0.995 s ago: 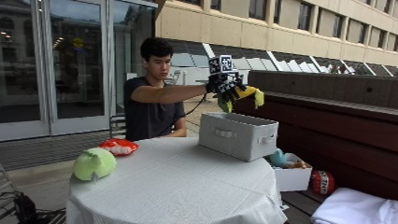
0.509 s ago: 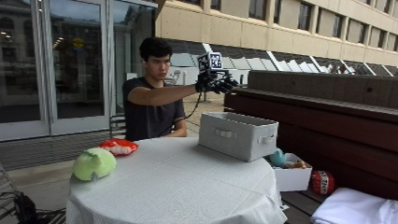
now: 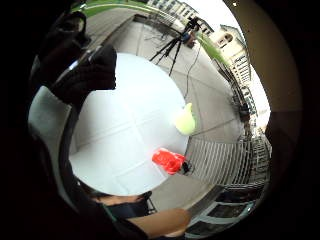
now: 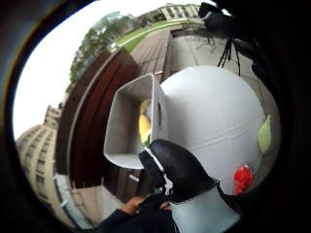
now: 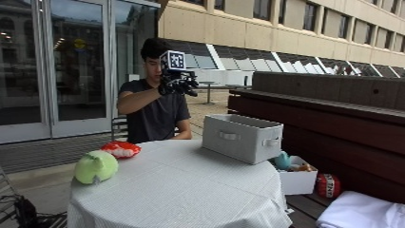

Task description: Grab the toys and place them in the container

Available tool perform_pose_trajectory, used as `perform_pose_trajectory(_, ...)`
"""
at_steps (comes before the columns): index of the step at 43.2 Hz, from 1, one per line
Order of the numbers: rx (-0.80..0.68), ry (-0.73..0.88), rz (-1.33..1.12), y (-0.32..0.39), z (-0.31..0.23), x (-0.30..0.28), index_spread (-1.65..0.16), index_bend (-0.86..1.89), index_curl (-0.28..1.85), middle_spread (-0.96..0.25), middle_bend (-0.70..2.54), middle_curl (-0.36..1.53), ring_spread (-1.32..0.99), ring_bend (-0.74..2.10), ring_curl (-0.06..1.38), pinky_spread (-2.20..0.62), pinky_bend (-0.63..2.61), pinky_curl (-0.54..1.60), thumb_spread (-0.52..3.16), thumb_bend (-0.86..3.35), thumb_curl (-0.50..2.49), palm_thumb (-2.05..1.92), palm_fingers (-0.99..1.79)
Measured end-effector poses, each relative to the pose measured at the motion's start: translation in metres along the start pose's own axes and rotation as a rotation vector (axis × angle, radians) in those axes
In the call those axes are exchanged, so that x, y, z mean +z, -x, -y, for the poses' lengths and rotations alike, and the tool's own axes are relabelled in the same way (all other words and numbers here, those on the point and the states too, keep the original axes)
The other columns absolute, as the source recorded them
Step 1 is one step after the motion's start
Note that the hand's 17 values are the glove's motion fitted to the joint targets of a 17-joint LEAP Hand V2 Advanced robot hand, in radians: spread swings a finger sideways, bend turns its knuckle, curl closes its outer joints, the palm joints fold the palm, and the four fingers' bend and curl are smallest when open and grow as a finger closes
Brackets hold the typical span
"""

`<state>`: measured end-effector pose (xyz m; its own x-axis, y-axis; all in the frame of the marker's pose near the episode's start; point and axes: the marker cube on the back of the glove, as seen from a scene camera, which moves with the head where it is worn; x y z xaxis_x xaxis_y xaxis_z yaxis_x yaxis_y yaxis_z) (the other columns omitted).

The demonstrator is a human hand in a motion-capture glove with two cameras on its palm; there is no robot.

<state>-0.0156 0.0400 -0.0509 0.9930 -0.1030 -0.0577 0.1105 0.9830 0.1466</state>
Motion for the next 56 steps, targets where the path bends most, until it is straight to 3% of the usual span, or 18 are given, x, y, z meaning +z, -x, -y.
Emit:
perform_pose_trajectory(11,0.072,0.016,-0.060,-0.079,-0.059,0.022,-0.32,0.16,0.38,-0.16,0.49,0.51,-0.25,1.03,0.33,-0.06,1.11,0.36,1.11,-0.05,0.34,-0.04,0.15)
perform_pose_trajectory(17,0.293,0.233,-0.054,-0.100,-0.105,0.037,-0.32,0.16,0.37,-0.17,0.49,0.51,-0.26,1.03,0.33,-0.05,1.10,0.35,1.09,-0.05,0.32,-0.05,0.16)
perform_pose_trajectory(22,0.168,0.152,-0.059,-0.141,-0.126,0.073,-0.33,0.16,0.37,-0.17,0.50,0.51,-0.26,1.00,0.31,-0.04,1.09,0.35,1.06,-0.07,0.30,-0.08,0.16)
perform_pose_trajectory(25,0.211,0.123,-0.075,-0.159,-0.131,0.093,-0.33,0.18,0.37,-0.18,0.51,0.50,-0.25,0.97,0.30,-0.03,1.07,0.34,1.04,-0.08,0.29,-0.09,0.15)
perform_pose_trajectory(30,0.287,0.263,-0.052,-0.178,-0.160,0.111,-0.33,0.17,0.38,-0.18,0.52,0.50,-0.25,0.94,0.29,-0.02,1.06,0.34,1.02,-0.08,0.27,-0.09,0.14)
perform_pose_trajectory(34,0.369,0.139,-0.051,-0.192,-0.156,0.135,-0.34,0.17,0.38,-0.18,0.52,0.50,-0.25,0.93,0.28,-0.02,1.04,0.33,1.01,-0.07,0.26,-0.09,0.14)
perform_pose_trajectory(39,0.218,0.085,-0.031,-0.211,-0.155,0.156,-0.34,0.17,0.38,-0.18,0.51,0.49,-0.25,0.92,0.27,-0.02,1.03,0.33,1.00,-0.07,0.25,-0.09,0.14)
perform_pose_trajectory(43,0.257,0.190,-0.019,-0.218,-0.171,0.171,-0.34,0.18,0.39,-0.18,0.52,0.49,-0.26,0.91,0.26,-0.01,1.00,0.32,1.00,-0.07,0.24,-0.08,0.14)
perform_pose_trajectory(48,0.286,0.084,0.008,-0.226,-0.171,0.197,-0.35,0.25,0.41,-0.18,0.52,0.49,-0.27,0.85,0.25,-0.01,0.93,0.31,1.01,-0.06,0.24,-0.06,0.14)
perform_pose_trajectory(53,0.223,0.301,0.058,-0.227,-0.197,0.201,-0.36,0.28,0.43,-0.18,0.53,0.49,-0.28,0.82,0.24,-0.01,0.87,0.29,1.04,-0.04,0.25,-0.03,0.17)
perform_pose_trajectory(56,0.235,0.316,0.039,-0.229,-0.207,0.208,-0.36,0.30,0.44,-0.20,0.55,0.49,-0.30,0.83,0.23,-0.01,0.83,0.27,1.08,-0.01,0.26,0.01,0.22)
